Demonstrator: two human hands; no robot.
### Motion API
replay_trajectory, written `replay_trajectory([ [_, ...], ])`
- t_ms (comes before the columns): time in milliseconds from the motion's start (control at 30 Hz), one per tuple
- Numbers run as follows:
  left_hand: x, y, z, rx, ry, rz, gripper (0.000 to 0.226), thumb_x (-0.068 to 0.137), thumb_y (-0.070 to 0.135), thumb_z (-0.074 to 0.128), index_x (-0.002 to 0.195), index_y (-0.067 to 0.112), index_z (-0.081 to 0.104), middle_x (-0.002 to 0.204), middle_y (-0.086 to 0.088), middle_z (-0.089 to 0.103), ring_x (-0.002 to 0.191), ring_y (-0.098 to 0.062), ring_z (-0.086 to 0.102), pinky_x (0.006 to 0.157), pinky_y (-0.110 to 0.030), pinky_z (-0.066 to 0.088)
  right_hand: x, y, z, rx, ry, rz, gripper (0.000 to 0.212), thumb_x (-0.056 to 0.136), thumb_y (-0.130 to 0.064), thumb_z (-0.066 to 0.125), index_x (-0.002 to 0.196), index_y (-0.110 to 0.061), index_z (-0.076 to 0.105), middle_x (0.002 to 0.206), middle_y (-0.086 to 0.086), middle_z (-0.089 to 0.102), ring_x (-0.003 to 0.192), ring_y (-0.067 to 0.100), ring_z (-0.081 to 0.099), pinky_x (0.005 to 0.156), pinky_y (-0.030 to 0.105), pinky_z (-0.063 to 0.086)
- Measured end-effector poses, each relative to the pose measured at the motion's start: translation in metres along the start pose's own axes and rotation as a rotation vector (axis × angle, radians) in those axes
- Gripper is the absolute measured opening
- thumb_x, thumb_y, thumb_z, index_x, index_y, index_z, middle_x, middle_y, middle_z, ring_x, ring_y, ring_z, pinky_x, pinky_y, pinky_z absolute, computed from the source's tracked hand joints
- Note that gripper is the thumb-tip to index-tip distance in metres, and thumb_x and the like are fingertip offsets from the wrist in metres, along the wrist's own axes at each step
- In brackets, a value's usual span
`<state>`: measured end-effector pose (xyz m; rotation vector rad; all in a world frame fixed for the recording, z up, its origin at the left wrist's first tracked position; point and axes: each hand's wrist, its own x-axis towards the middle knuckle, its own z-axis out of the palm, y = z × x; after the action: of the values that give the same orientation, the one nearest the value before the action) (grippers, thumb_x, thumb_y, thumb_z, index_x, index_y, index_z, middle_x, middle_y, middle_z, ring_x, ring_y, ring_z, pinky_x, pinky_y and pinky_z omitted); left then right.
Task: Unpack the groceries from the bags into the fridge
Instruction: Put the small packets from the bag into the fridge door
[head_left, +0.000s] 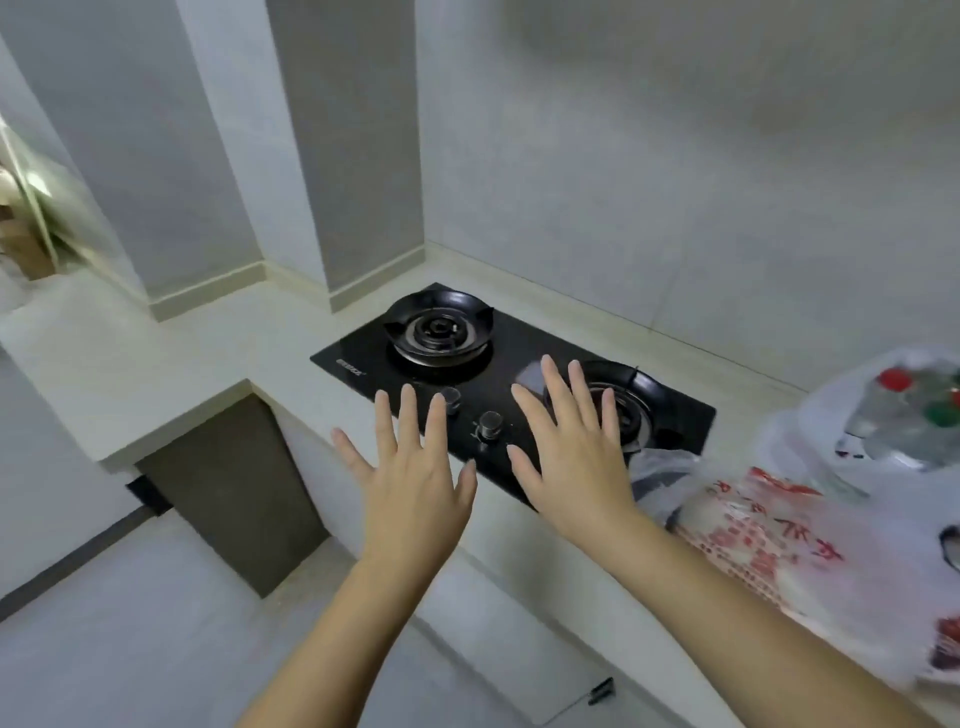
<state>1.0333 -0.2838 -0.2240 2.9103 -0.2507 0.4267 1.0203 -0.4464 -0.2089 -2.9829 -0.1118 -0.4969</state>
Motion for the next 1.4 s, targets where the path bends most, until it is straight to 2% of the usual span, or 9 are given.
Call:
replay_trajectory([
  [267,0.016,0.091,0.073,-0.14,-0.142,0.348,0.042,0.072,0.034,0.075,0.108,0.016,0.064,0.138,-0.013,0.052,0.137,-0.038,0.037,0.104,-0.072,0.009,-0.076,0.117,0.018,-0.057,-0.17,0.32,0.043,0.086,-0.026,0.066,0.128,-0.018,0.059,0.152,0.01,0.039,0.14,0.031,0.037,0.108,0.045,0.036],
  [467,-0.006,0.154,0.105,-0.174,-0.239,0.534,0.032,0.069,0.03,0.073,0.097,0.016,0.067,0.124,-0.008,0.059,0.128,-0.034,0.048,0.105,-0.069,0.008,-0.135,0.188,0.014,-0.066,-0.454,0.481,0.04,0.097,-0.033,0.048,0.136,-0.024,0.051,0.149,-0.006,0.038,0.132,0.017,0.041,0.102,0.032,0.04],
  [633,-0.024,0.203,0.129,-0.336,-0.44,0.678,0.026,0.08,0.027,0.054,0.101,0.017,0.066,0.104,-0.001,0.062,0.102,-0.027,0.059,0.106,-0.049,0.031,-0.149,0.233,0.005,-0.14,-0.684,0.507,0.04,0.099,-0.034,0.044,0.138,-0.028,0.045,0.13,-0.007,0.056,0.11,0.016,0.058,0.086,0.028,0.046],
  [767,-0.053,0.233,0.157,-0.214,-0.538,0.751,0.036,0.087,0.032,0.044,0.112,0.014,0.062,0.103,-0.004,0.064,0.104,-0.027,0.058,0.113,-0.049,-0.003,-0.166,0.259,0.012,-0.155,-0.832,0.513,0.046,0.093,-0.038,0.054,0.138,-0.031,0.045,0.131,-0.008,0.056,0.111,0.017,0.058,0.087,0.03,0.046],
  [833,-0.062,0.243,0.164,-0.153,-0.582,0.731,0.05,0.085,0.042,0.049,0.126,0.014,0.053,0.121,-0.005,0.057,0.12,-0.028,0.049,0.111,-0.054,-0.015,-0.178,0.27,0.018,-0.137,-0.89,0.531,0.063,0.087,-0.043,0.061,0.143,-0.03,0.037,0.137,-0.006,0.05,0.12,0.02,0.052,0.094,0.032,0.045],
  [967,-0.067,0.247,0.177,-0.04,-0.759,0.651,0.091,0.077,0.066,0.055,0.147,0.024,0.016,0.153,-0.006,0.016,0.144,-0.031,0.007,0.114,-0.057,-0.001,-0.197,0.281,0.029,-0.073,-0.986,0.536,0.101,0.078,-0.05,0.071,0.154,-0.03,0.008,0.153,-0.003,0.027,0.137,0.024,0.033,0.107,0.035,0.036],
  [1167,-0.078,0.253,0.188,0.018,-0.864,0.599,0.105,0.075,0.058,0.066,0.15,0.024,0.002,0.16,-0.008,-0.014,0.147,-0.033,-0.006,0.115,-0.054,0.006,-0.203,0.293,0.034,-0.084,-1.095,0.47,0.11,0.077,-0.059,0.067,0.154,-0.031,-0.006,0.156,0.002,0.018,0.141,0.029,0.025,0.109,0.041,0.034],
  [1300,-0.078,0.258,0.191,0.029,-0.872,0.554,0.099,0.075,0.058,0.066,0.148,0.025,0.008,0.159,-0.007,-0.01,0.146,-0.033,-0.002,0.114,-0.055,0.008,-0.194,0.308,0.034,0.039,-0.923,0.584,0.065,0.094,-0.043,0.055,0.149,-0.021,0.028,0.148,0.003,0.039,0.133,0.024,0.041,0.104,0.035,0.039],
  [1400,-0.073,0.273,0.185,0.046,-0.829,0.487,0.082,0.082,0.07,0.048,0.144,0.02,0.03,0.154,-0.007,0.02,0.142,-0.03,0.014,0.111,-0.056,0.007,-0.192,0.317,0.036,-0.078,-0.817,0.539,0.028,0.098,-0.023,0.047,0.125,-0.014,0.051,0.125,0.005,0.059,0.113,0.022,0.056,0.086,0.029,0.044],
])
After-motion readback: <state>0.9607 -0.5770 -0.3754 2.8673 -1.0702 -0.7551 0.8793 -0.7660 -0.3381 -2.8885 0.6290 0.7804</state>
